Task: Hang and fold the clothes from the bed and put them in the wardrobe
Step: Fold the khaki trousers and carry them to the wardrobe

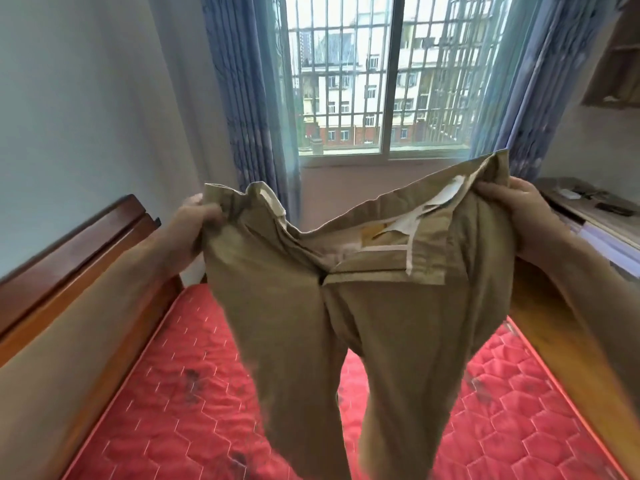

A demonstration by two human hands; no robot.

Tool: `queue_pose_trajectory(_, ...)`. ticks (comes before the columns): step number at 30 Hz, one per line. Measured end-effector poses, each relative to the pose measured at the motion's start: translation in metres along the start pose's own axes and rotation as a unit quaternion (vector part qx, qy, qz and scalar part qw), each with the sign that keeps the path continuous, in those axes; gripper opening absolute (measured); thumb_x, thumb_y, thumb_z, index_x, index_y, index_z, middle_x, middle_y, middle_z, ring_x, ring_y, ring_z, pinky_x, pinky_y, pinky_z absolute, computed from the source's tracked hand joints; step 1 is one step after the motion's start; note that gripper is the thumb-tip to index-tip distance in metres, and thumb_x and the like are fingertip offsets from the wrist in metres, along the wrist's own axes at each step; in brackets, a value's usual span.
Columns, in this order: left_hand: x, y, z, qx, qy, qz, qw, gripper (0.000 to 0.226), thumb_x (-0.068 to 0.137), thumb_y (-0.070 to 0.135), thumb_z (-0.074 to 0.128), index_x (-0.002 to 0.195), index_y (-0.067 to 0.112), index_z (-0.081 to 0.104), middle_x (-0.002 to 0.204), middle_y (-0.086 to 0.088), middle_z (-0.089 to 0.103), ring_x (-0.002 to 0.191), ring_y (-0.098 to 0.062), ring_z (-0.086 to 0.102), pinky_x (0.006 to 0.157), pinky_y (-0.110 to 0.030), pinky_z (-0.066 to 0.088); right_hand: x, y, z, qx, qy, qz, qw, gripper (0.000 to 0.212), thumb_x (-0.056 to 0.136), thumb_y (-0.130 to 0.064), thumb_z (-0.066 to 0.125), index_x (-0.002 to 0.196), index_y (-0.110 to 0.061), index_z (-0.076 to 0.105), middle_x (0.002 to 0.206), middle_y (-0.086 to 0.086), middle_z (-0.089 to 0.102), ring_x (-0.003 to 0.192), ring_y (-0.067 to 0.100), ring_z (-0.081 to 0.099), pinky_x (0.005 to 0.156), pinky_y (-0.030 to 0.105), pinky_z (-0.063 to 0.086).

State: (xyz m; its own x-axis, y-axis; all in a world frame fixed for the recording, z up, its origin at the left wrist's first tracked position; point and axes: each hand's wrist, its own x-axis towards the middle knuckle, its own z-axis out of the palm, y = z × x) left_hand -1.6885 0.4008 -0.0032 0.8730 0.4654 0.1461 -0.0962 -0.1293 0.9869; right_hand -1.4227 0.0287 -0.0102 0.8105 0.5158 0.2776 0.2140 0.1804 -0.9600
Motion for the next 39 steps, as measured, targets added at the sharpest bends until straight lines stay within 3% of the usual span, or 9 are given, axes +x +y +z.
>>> queue_pose_trajectory(5, 0.001, -0.019, -0.026, 0.022, -0.067, -0.054, 0.996, 0.072, 0.065, 0.024, 0.096, 0.127, 0.006, 0.065, 0.119, -0.014, 0.075, 0.106, -0.022, 0.074, 0.082, -0.026, 0.061, -0.014, -0.009, -0.003, -0.109, 0.017, -0.038, 0.993, 0.019, 0.085, -0.032, 0.077, 0.102, -0.023, 0.074, 0.092, -0.005, 0.08, 0.086, 0.01, 0.077, 0.077, 0.024, 0.063)
queue_pose_trajectory(9, -0.003, -0.039, -0.012, 0.057, -0.041, -0.055, 0.996, 0.049, 0.076, 0.009, 0.084, 0.123, 0.005, 0.071, 0.121, -0.021, 0.074, 0.11, -0.03, 0.073, 0.087, -0.032, 0.063, -0.019, -0.003, -0.011, -0.136, 0.026, -0.041, 0.989, 0.018, 0.091, -0.032, 0.073, 0.1, -0.017, 0.076, 0.095, 0.002, 0.08, 0.091, 0.015, 0.076, 0.082, 0.028, 0.063)
queue_pose_trajectory(13, -0.005, -0.047, 0.01, 0.031, -0.022, -0.052, 0.998, 0.056, 0.067, 0.027, 0.096, 0.116, 0.008, 0.077, 0.117, -0.019, 0.076, 0.112, -0.037, 0.072, 0.1, -0.049, 0.057, -0.015, 0.0, -0.011, -0.261, -0.053, -0.038, 0.963, 0.016, 0.104, -0.008, 0.059, 0.114, -0.011, 0.07, 0.106, 0.004, 0.076, 0.099, 0.012, 0.071, 0.088, 0.025, 0.059)
queue_pose_trajectory(16, -0.005, -0.042, 0.018, 0.038, -0.056, -0.032, 0.997, 0.051, 0.08, 0.031, 0.088, 0.118, 0.002, 0.068, 0.118, -0.031, 0.069, 0.105, -0.035, 0.07, 0.098, -0.05, 0.054, -0.022, -0.002, -0.001, -0.291, -0.063, -0.03, 0.954, 0.018, 0.101, 0.003, 0.05, 0.105, -0.006, 0.065, 0.095, 0.003, 0.07, 0.089, 0.012, 0.064, 0.078, 0.022, 0.054)
queue_pose_trajectory(18, -0.004, -0.037, 0.018, 0.062, -0.067, -0.016, 0.996, 0.04, 0.091, 0.025, 0.081, 0.116, -0.002, 0.064, 0.119, -0.033, 0.066, 0.1, -0.031, 0.069, 0.089, -0.043, 0.057, -0.029, -0.003, 0.001, -0.27, -0.083, -0.008, 0.959, 0.005, 0.1, -0.007, 0.062, 0.103, -0.006, 0.066, 0.089, 0.002, 0.071, 0.084, 0.011, 0.066, 0.074, 0.022, 0.055)
queue_pose_trajectory(22, -0.002, -0.024, 0.016, 0.079, -0.083, 0.007, 0.993, 0.038, 0.084, 0.017, 0.081, 0.112, -0.005, 0.069, 0.113, -0.025, 0.074, 0.098, -0.027, 0.071, 0.084, -0.031, 0.061, -0.031, -0.004, -0.002, -0.144, -0.018, 0.043, 0.989, 0.047, 0.08, -0.04, 0.082, 0.103, 0.0, 0.07, 0.089, 0.006, 0.074, 0.08, 0.013, 0.07, 0.075, 0.027, 0.058)
queue_pose_trajectory(28, -0.002, -0.023, 0.012, -0.021, -0.151, -0.144, 0.978, 0.037, 0.09, 0.008, 0.067, 0.125, -0.003, 0.07, 0.123, -0.024, 0.072, 0.11, -0.033, 0.071, 0.091, -0.036, 0.062, -0.009, 0.017, -0.01, -0.164, 0.072, 0.072, 0.981, 0.039, 0.093, -0.033, 0.077, 0.1, 0.004, 0.072, 0.087, 0.014, 0.07, 0.08, 0.023, 0.065, 0.072, 0.032, 0.052)
queue_pose_trajectory(33, 0.009, -0.058, 0.02, -0.05, -0.004, -0.159, 0.986, 0.068, 0.05, 0.017, 0.102, 0.109, -0.005, 0.076, 0.115, -0.024, 0.075, 0.089, -0.025, 0.078, 0.071, -0.03, 0.063, -0.003, 0.046, -0.003, -0.184, 0.105, 0.114, 0.971, 0.025, 0.098, -0.025, 0.071, 0.087, -0.003, 0.071, 0.08, 0.014, 0.068, 0.073, 0.025, 0.063, 0.064, 0.032, 0.051)
queue_pose_trajectory(39, 0.001, -0.075, 0.089, -0.094, 0.155, -0.103, 0.978, 0.022, 0.074, -0.003, 0.088, 0.091, 0.002, 0.076, 0.083, -0.012, 0.079, 0.067, -0.019, 0.075, 0.058, -0.026, 0.061, -0.007, 0.087, 0.033, -0.149, 0.225, 0.089, 0.959, 0.044, 0.08, -0.049, 0.064, 0.076, -0.005, 0.067, 0.07, 0.003, 0.059, 0.069, 0.02, 0.056, 0.068, 0.036, 0.046)
